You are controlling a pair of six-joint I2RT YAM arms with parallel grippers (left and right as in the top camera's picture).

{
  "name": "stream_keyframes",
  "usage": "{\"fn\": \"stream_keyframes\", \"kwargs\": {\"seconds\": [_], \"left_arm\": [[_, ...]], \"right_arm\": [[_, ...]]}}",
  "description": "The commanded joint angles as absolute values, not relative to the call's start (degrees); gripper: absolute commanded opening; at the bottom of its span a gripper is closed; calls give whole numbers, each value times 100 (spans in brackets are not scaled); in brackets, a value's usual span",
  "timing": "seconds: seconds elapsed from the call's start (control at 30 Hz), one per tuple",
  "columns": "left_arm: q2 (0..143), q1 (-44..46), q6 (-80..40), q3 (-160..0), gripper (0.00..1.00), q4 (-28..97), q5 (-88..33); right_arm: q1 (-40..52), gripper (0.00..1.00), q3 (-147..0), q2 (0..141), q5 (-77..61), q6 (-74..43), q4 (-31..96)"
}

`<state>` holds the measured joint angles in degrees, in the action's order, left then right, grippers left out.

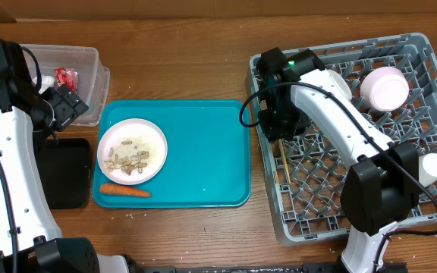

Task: Sort waste into correct bins and load items into the dishwasher
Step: 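Place the chopstick into the rack's left side with the right gripper, then reach the left gripper to the food plate and grasp its rim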

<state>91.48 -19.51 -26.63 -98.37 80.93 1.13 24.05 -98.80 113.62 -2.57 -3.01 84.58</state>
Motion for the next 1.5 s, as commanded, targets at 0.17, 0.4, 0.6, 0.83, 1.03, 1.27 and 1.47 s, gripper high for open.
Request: {"fn": "stream_keyframes", "kwargs": {"seconds": [0.17, 0.4, 0.6, 0.83, 1.03, 1.27, 1.47], "left_arm": [[9148, -1935, -2574, -9907, 100, 8077, 150], [9148, -1935, -2574, -9907, 100, 8077, 148], [9148, -1935, -2574, -9904, 100, 8079, 148], [9148, -1780, -2512, -9907, 100, 8156, 150], [9148, -965, -2364, -9907, 100, 8259, 152], [9148, 185, -2346, -9904, 100, 8329, 165], [9148, 757, -2862, -9904, 100, 8744, 163]], "right_arm": [[2405, 42, -9874, 11271, -268, -637, 8160], [2344, 47, -10492, 11083, -158, -1175, 7439], [1509, 80, -12263, 10960, -447, -2132, 6919], [443, 84, -12949, 10960, -1570, -2058, 7703], [45, 87, -12929, 10960, -307, -2058, 8847], [-314, 87, -12877, 10956, 163, -1850, 9708], [-34, 87, -12014, 10442, 150, -1629, 9708]]}}
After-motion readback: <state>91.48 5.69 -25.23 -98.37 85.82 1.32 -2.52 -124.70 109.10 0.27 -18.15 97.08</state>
